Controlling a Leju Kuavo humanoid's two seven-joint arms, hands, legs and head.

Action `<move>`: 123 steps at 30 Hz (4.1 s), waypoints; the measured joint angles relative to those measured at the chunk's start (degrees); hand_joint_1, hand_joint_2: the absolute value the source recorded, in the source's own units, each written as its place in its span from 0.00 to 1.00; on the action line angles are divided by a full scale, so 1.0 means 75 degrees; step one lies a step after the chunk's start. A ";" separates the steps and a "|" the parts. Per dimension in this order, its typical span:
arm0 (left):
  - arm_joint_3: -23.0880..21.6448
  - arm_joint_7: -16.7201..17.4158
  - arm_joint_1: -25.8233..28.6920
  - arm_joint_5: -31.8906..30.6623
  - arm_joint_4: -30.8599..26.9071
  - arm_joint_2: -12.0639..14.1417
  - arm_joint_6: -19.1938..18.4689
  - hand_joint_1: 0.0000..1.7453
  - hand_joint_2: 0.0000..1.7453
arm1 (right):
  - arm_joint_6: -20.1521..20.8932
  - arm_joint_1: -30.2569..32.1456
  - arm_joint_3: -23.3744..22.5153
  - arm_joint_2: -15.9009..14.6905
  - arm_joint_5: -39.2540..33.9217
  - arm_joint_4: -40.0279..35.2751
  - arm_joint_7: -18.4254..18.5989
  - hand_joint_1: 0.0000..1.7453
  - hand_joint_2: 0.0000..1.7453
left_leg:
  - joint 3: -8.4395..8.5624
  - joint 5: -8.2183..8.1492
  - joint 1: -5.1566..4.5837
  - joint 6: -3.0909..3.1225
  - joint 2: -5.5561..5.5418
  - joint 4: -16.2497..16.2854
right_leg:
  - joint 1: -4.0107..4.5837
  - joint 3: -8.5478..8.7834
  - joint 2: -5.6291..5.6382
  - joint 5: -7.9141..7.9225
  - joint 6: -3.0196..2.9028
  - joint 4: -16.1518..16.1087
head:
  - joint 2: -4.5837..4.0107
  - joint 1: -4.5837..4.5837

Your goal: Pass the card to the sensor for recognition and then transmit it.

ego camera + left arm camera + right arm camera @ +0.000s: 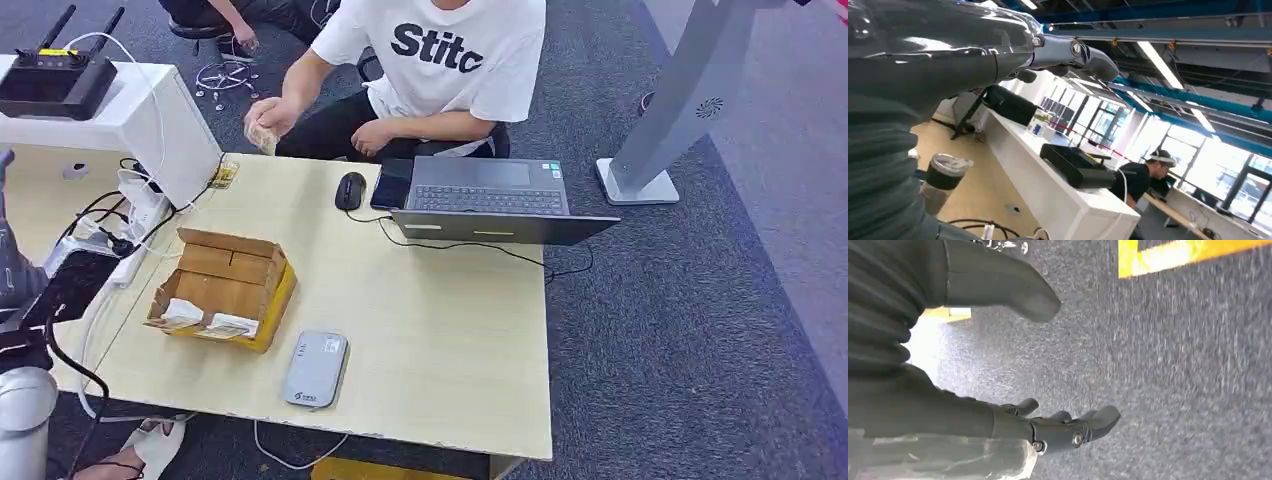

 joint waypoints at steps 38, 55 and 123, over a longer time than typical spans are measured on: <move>-0.1025 -0.0163 0.0297 -0.0792 0.0201 -0.0472 0.0370 1.00 1.00 | -0.0044 -0.0003 0.0320 -0.0134 -0.0128 0.0009 0.0067 0.00 1.00 | -0.0004 -0.0001 0.0000 0.0001 -0.0001 -0.0002 | 0.0000 -0.0001 -0.0001 -0.0001 0.0000 0.0001 | 0.0000 -0.0006; -0.2387 -0.0256 0.0835 -0.0976 0.0201 -0.0580 -0.0294 1.00 1.00 | -0.0012 -0.0003 0.0475 -0.0131 -0.0352 0.0009 0.0105 0.00 1.00 | -0.0006 -0.0002 -0.0001 0.0002 -0.0001 -0.0001 | 0.0000 -0.0002 -0.0002 -0.0001 0.0001 0.0000 | 0.0000 -0.0006; -0.2931 0.0190 0.1311 -0.1536 0.2011 -0.1224 -0.0128 1.00 1.00 | -0.1117 -0.0193 0.1163 0.0790 -0.0449 0.0055 0.0245 0.00 1.00 | -0.0012 -0.0004 0.0031 -0.0002 0.0002 -0.0003 | 0.0029 -0.0002 0.0002 -0.0001 -0.0001 -0.0007 | 0.0000 0.0006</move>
